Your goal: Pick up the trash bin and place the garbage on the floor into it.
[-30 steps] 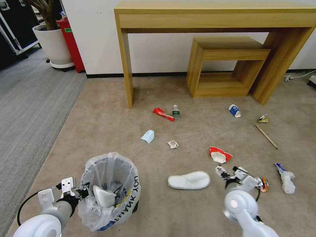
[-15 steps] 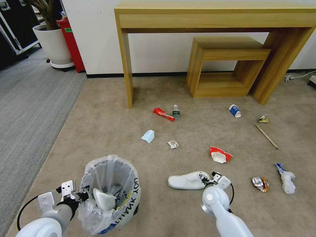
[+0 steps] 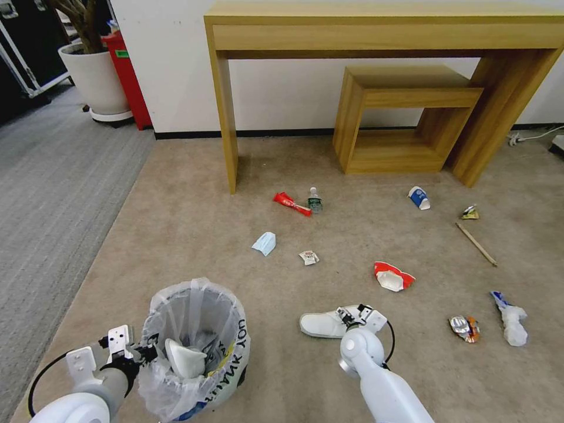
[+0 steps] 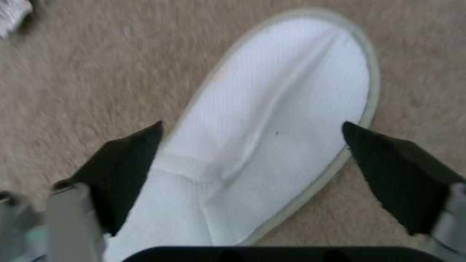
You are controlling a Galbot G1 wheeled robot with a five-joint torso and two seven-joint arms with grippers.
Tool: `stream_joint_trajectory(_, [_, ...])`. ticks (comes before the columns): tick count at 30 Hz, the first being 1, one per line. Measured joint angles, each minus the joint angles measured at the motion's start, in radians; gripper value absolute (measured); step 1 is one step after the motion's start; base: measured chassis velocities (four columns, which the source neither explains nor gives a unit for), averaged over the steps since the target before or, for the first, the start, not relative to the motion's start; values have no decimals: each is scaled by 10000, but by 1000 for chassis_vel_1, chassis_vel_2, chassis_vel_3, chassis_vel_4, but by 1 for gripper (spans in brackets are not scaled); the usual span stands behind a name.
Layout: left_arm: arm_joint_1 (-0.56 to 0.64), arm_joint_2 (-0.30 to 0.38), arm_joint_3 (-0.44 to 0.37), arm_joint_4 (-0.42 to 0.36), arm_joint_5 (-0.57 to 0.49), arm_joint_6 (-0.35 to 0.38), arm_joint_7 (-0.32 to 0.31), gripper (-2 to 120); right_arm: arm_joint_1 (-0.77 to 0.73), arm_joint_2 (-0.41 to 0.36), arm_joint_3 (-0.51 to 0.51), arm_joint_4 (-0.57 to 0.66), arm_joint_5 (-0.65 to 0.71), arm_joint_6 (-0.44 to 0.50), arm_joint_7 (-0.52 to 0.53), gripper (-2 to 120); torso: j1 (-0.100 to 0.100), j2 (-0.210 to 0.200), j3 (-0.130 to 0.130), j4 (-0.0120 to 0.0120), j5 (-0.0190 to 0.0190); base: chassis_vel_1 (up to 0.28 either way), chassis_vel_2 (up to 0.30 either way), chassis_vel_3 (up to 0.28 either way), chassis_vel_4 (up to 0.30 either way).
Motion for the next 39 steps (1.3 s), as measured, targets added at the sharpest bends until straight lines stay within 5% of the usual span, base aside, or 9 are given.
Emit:
stream_joint_trajectory(25, [-130, 154, 147, 60, -50, -133, 103, 0, 118, 133, -112, -1112, -1245, 463, -821, 2, 0, 0, 0, 0, 1, 0, 0, 0, 0])
stream_joint_trajectory(34, [-191, 186, 169, 166, -50, -166, 114, 0, -72, -81, -111, -778, -1812, 1089, -1670, 0, 0, 0, 0, -1, 2, 0, 0, 0, 0])
stream_joint_trajectory(39, [-229, 225, 160, 185, -51, -167, 115, 0, -337, -528, -202, 570, -2403, 2313, -2684, 0, 0, 0, 0, -2, 2, 0, 0, 0, 0])
